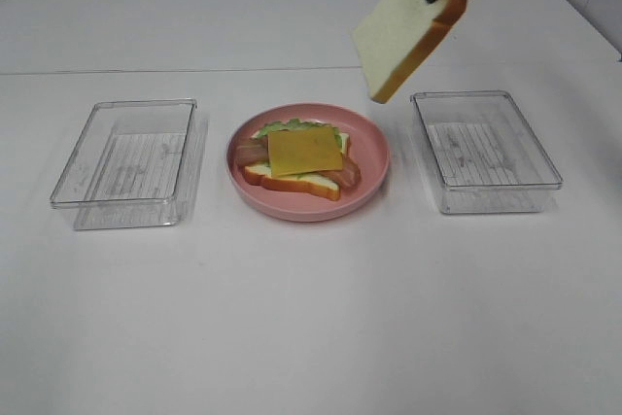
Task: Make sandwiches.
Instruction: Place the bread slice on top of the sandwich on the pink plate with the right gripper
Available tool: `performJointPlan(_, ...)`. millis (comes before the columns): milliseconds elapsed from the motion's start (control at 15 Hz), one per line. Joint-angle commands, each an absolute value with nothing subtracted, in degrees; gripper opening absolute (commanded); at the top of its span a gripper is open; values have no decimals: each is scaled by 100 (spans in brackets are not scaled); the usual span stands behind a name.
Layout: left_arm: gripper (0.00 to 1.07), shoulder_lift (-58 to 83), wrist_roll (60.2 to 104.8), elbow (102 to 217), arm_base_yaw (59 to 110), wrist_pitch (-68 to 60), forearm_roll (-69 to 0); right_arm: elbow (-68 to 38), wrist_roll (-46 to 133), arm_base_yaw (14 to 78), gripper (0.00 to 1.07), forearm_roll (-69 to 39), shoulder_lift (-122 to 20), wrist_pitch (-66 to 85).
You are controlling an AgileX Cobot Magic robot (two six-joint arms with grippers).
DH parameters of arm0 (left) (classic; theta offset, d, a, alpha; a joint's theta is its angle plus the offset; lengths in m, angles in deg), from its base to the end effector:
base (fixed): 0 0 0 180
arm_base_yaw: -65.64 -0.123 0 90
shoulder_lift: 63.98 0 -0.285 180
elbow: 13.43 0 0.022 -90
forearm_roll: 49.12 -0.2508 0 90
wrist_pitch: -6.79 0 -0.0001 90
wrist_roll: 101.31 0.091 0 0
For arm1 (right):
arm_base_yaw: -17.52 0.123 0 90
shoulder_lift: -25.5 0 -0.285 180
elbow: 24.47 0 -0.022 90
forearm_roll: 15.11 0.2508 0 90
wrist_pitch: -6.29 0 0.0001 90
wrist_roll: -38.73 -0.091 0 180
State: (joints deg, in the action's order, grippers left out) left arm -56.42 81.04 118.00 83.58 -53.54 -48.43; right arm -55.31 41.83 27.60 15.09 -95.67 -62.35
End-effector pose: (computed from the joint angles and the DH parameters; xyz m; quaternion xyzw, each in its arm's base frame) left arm -0.0052 0.0007 0.2779 0.1500 0.8368 -0.0774 0.5208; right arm 0.4169 0.1174 0.3139 -0.0602 0.9486 0.2661 0.1603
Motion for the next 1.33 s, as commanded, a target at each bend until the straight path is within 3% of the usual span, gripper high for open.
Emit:
performJointPlan(67,74,-5780,8081,11789,8369,-5308,-4855,-5486,4183,3230,0,1692,-9854,-5799)
performJointPlan(200,74,-5780,8081,11789,8369,-5308,-4855,-5486,4103,3562,0,2363,-10318,-5599)
performJointPlan(533,74,-5780,8081,11789,8369,-5308,-4855,-5486,3931,3620,0,2987,-11023,-4911)
performJointPlan(1067,74,-5780,8081,11789,8369,-5308,-4855,-5486,2922,3620,0,2013,-11355,-4808)
performJointPlan(1200,74,-5780,8081,11789,8369,-5308,-4855,-5486,2882,3620,15,1956,-11355,-4968)
performJointPlan(1267,74,-5780,8081,11789,8369,-5308,-4855,-5486,2882,3620,30,1956,-11355,-5077)
performJointPlan(1333,74,-5780,8081,11789,8369,-5308,-4855,-5486,2905,3620,62,1956,-11349,-5324)
